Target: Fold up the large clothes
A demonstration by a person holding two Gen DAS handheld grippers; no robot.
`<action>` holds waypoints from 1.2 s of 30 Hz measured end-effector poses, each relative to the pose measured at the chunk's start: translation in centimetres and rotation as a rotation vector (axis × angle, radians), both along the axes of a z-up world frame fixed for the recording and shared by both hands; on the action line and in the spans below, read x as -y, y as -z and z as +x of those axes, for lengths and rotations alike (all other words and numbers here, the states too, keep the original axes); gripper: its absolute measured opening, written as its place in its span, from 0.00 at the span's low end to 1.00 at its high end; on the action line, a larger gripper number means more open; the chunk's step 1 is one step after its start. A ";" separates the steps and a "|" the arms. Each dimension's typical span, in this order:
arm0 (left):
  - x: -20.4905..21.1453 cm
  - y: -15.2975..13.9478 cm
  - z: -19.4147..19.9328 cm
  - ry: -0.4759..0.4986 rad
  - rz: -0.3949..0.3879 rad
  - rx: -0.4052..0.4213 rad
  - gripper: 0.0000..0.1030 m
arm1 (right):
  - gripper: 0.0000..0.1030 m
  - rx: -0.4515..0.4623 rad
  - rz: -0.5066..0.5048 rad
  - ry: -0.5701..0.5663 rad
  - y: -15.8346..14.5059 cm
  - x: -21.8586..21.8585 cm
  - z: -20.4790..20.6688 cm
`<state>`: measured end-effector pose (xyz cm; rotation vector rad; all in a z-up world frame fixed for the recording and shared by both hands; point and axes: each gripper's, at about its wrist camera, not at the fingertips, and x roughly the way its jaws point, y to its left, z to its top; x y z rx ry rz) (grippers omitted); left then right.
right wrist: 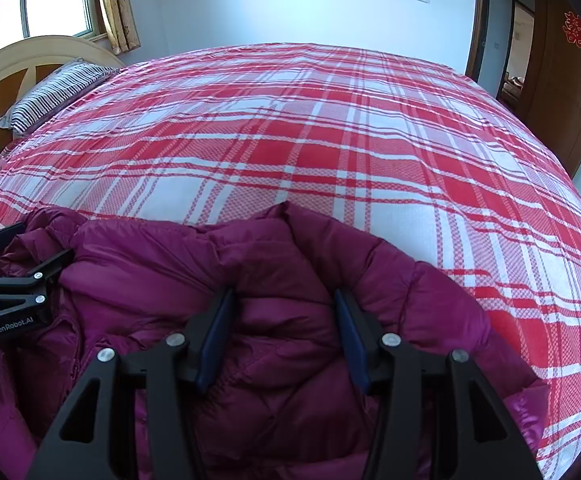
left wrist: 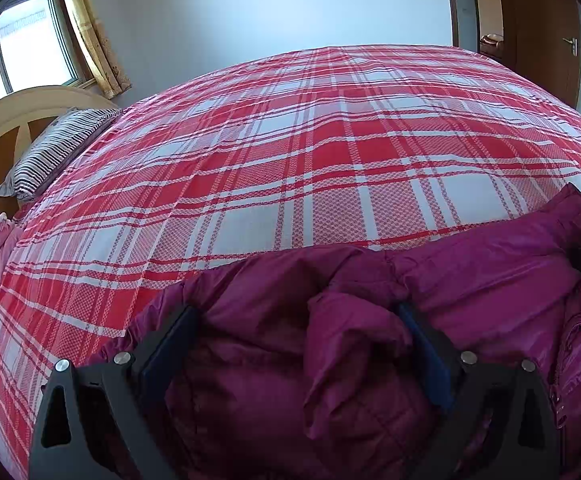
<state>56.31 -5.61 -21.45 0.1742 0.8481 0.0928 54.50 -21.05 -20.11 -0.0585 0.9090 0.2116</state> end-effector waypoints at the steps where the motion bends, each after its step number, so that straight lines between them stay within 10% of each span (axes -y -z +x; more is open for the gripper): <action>1: 0.0 0.0 0.0 0.000 0.000 0.001 0.96 | 0.51 0.001 -0.001 0.000 0.0 0.0 0.0; 13: -0.3 -0.1 0.0 -0.001 -0.013 0.003 0.96 | 0.53 0.155 0.021 -0.049 -5.9 -2.0 -2.3; 19: -0.2 -0.1 0.0 -0.001 -0.012 0.003 0.96 | 0.53 -0.015 -0.021 -0.072 -1.0 -4.3 0.3; 36: -0.2 0.0 0.1 -0.001 -0.015 -0.003 0.97 | 0.53 0.001 -0.031 -0.058 0.1 -4.3 0.2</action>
